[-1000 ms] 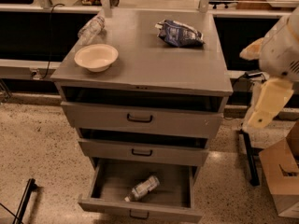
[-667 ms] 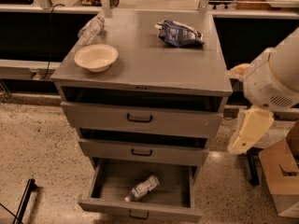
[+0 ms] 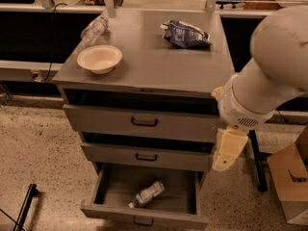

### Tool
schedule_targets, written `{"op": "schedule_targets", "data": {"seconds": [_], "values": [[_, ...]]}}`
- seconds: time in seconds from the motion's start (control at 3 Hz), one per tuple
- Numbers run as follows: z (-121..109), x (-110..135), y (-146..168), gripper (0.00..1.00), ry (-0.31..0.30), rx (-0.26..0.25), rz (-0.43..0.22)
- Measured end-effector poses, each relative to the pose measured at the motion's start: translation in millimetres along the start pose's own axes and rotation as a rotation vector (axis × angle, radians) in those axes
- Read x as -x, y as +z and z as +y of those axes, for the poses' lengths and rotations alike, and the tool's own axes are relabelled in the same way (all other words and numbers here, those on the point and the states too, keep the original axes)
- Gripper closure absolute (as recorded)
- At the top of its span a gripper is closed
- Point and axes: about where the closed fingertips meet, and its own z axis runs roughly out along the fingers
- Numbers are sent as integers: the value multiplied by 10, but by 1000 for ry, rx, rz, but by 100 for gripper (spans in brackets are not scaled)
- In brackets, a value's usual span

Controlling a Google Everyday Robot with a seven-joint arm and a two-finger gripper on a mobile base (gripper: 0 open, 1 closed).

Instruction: Pick blue plastic bottle from bottom drawer and place on counter

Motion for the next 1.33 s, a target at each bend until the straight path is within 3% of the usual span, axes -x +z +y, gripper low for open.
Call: {"op": "schedule_targets", "data": {"seconds": [0.33, 0.67, 1.0, 1.33], "values": [[250, 76, 680, 0, -83, 85, 65], [396, 186, 1084, 0, -186, 113, 7], [377, 218, 1068, 0, -260, 102, -6], [421, 443, 1518, 0, -300, 147, -2]]}}
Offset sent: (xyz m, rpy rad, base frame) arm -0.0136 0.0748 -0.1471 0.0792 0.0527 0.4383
